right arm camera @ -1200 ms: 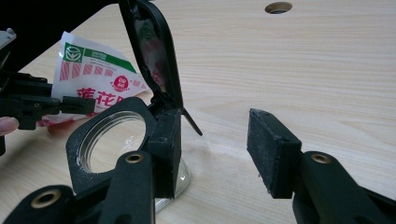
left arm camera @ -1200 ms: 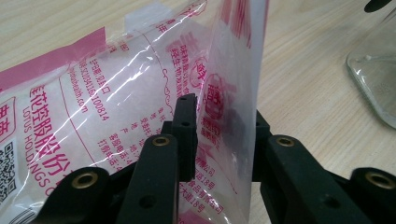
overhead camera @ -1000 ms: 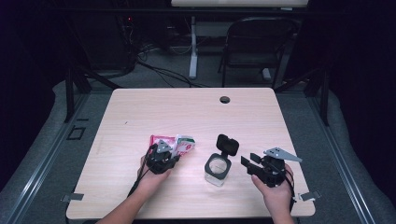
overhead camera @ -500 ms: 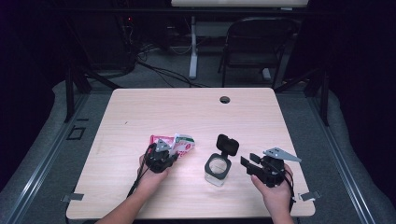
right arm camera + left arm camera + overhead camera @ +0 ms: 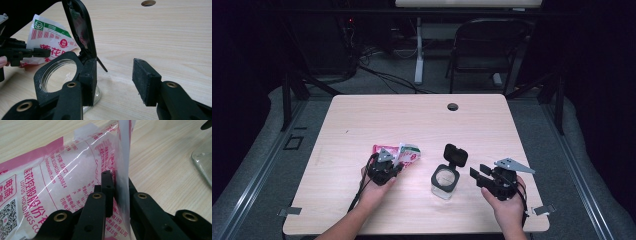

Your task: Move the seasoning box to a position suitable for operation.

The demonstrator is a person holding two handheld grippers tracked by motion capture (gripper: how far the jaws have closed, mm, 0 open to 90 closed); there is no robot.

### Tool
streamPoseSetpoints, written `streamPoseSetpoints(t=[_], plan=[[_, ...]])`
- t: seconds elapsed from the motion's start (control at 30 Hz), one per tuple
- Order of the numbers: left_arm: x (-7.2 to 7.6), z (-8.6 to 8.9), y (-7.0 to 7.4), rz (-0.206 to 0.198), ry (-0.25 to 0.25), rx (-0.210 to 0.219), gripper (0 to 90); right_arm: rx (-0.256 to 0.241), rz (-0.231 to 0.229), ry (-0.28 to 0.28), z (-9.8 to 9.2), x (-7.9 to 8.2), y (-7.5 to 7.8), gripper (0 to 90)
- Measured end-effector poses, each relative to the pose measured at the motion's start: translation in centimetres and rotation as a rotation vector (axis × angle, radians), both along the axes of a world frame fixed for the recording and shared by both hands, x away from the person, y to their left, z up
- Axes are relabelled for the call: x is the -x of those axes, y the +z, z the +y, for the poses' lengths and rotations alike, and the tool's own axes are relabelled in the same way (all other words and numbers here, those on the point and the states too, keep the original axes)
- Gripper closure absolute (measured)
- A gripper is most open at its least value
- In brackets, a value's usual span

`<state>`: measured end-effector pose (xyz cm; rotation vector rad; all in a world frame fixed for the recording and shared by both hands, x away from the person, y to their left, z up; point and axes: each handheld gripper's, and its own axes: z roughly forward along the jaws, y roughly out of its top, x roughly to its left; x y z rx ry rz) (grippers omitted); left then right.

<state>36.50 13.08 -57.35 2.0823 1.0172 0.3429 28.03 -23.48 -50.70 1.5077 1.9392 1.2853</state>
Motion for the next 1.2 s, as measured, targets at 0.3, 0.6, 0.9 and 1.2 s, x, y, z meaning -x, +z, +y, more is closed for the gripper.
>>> streamPoseSetpoints(t=[0.3, 0.6, 0.9, 1.2], plan=[[0.09, -0.13, -0.03, 0.004, -0.007, -0.009, 85.7, 0.004, 0.0, -0.002, 0.1, 0.0, -0.03, 54.8], [0.17, -0.32, -0.07, -0.017, -0.008, -0.036, 87.1, 0.003, 0.0, -0.003, 0.08, 0.01, -0.04, 54.7], [0.2, -0.34, -0.05, -0.025, -0.013, -0.042, 89.5, 0.0, -0.001, -0.003, 0.07, 0.0, -0.05, 54.7], [0.18, -0.19, -0.05, -0.028, -0.024, -0.036, 90.0, -0.001, -0.001, -0.003, 0.06, -0.01, -0.07, 54.6]])
